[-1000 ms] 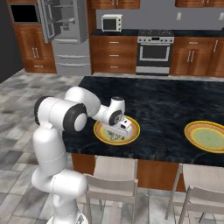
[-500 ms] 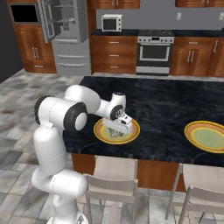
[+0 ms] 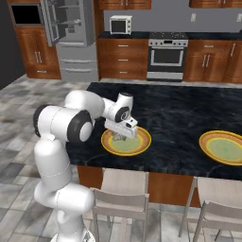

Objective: Place two dumplings into each of the tupperware containers and then place the containers in the fridge.

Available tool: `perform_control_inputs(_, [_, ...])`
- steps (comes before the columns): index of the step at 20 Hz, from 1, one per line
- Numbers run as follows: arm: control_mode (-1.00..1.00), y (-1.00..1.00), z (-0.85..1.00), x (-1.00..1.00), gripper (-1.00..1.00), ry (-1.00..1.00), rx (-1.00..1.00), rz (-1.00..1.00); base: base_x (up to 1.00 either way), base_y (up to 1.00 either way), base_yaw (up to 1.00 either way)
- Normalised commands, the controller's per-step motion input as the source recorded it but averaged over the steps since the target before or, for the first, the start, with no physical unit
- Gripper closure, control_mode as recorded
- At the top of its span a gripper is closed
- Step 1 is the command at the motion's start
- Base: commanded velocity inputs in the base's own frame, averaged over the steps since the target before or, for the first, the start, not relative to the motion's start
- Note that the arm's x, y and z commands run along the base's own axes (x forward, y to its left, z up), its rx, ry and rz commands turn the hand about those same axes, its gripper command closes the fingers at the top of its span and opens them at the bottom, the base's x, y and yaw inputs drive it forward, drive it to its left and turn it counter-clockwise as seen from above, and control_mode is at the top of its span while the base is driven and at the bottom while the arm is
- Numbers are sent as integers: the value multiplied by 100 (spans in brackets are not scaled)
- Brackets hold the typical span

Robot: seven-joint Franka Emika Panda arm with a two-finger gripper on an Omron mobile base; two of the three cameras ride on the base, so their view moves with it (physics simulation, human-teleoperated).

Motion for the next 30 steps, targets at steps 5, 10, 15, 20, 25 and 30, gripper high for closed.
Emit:
perform_control_inputs(5, [-100, 75, 17, 25, 100, -2, 6, 9, 0, 0, 0])
perform_control_inputs(10, [-100, 92, 23, 28, 100, 0, 0, 8, 0, 0, 0])
perform_control_inputs(15, [-100, 93, 22, 25, 100, 1, 0, 7, 0, 0, 0])
perform_control_inputs(20, [-100, 72, 12, 43, 100, 5, 0, 2, 0, 0, 0])
perform_control_inputs(25, [-100, 72, 4, 36, 100, 6, -2, 0, 0, 0, 0])
perform_control_inputs(30, [-100, 60, -2, 2, 100, 10, -6, 0, 0, 0, 0])
